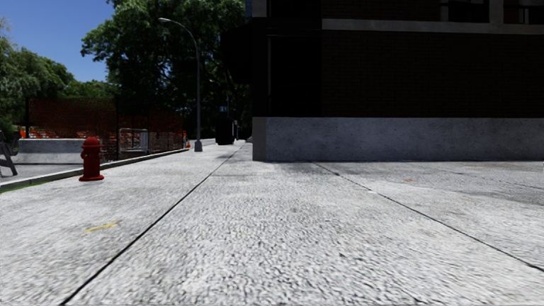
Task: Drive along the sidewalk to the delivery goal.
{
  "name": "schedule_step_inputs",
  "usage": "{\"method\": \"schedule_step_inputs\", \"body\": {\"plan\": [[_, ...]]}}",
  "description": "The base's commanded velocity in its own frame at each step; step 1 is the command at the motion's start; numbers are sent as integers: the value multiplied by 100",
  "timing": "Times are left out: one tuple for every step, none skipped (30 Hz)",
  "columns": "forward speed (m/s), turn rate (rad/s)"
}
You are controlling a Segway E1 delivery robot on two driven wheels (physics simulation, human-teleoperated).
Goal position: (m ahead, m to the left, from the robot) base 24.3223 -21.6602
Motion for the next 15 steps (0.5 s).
{"method": "schedule_step_inputs", "body": {"plan": [[200, -30], [200, -30], [200, -30], [200, -30], [200, -30], [200, -37], [200, -52], [200, -60], [200, -60], [200, -62], [200, -63], [200, -63], [200, -63], [200, -63], [200, -63]]}}
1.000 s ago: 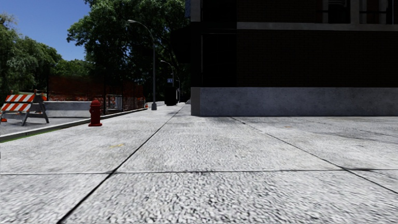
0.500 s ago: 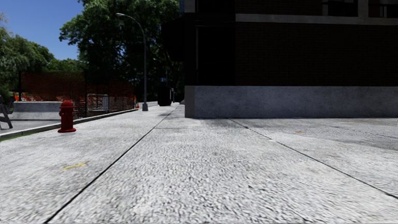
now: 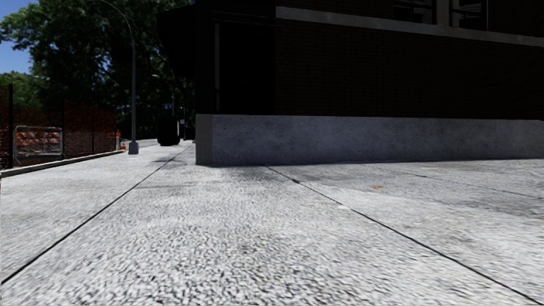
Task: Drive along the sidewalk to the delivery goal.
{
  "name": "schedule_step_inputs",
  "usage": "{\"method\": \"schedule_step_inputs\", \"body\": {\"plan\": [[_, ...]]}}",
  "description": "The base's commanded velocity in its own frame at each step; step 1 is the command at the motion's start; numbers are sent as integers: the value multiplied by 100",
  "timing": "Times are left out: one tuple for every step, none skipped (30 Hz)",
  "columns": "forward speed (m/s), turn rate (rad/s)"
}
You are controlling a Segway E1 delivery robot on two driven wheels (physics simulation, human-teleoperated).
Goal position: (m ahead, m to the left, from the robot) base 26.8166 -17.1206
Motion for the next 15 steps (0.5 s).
{"method": "schedule_step_inputs", "body": {"plan": [[200, -63], [200, -63], [200, -63], [200, -63], [200, -63], [200, -63], [200, -64], [200, -64], [200, -64], [200, -64], [200, -64], [200, -64], [200, -64], [200, -64], [200, -64]]}}
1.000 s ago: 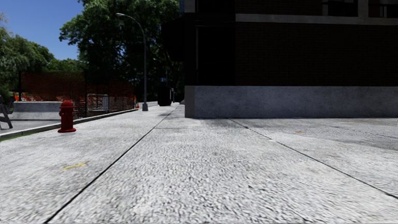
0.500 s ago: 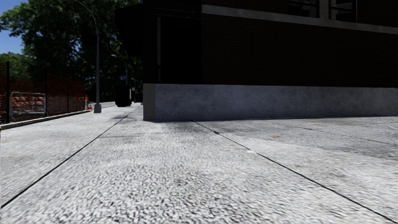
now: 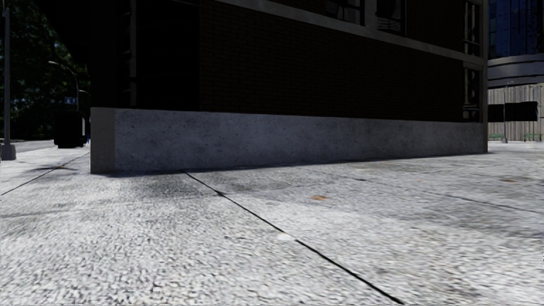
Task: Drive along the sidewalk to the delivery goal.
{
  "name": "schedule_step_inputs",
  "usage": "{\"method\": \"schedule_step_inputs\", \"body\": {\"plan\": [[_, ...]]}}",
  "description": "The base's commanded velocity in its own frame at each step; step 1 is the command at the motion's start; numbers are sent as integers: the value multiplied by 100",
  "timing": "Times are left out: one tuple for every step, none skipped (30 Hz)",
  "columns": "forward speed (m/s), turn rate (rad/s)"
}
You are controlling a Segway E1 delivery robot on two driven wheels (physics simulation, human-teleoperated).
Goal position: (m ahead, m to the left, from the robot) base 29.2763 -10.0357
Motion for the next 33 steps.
{"method": "schedule_step_inputs", "body": {"plan": [[200, -64], [200, -64], [200, -64], [200, -64], [200, -64], [200, -64], [200, -64], [200, -64], [200, -64], [200, -64], [200, -64], [200, -64], [200, -64], [200, -64], [200, -64], [200, -64], [200, -64], [200, -64], [200, -64], [200, -64], [200, -64], [200, -64], [200, -64], [200, -64], [200, -64], [200, -64], [200, -64], [200, -64], [200, -64], [200, -64], [200, -64], [200, -64], [200, -64]]}}
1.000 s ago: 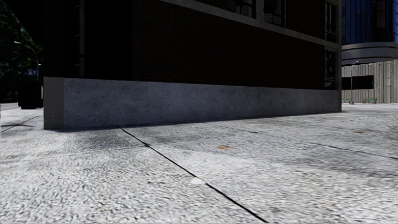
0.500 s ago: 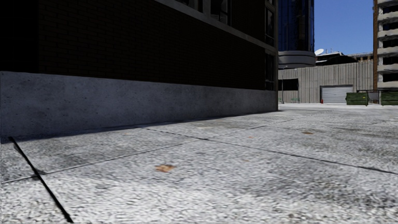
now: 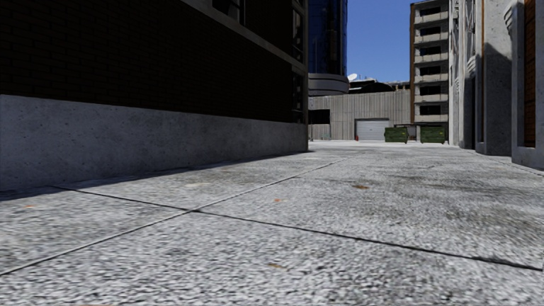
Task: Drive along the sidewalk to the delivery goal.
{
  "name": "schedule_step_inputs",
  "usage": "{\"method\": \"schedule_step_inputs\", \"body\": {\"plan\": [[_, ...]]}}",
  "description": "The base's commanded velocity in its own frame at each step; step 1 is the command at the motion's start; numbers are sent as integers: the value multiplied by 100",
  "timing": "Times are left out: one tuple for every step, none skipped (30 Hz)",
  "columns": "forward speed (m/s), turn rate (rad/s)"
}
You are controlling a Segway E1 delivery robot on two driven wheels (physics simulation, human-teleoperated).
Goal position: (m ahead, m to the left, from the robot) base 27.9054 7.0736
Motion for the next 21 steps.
{"method": "schedule_step_inputs", "body": {"plan": [[200, -64], [200, -64], [200, -64], [200, -64], [200, -64], [200, -64], [200, -64], [200, -64], [200, -64], [200, -64], [200, -64], [200, -64], [200, -64], [200, -64], [200, -64], [200, -64], [200, -64], [200, -64], [200, -64], [200, -64], [200, -64]]}}
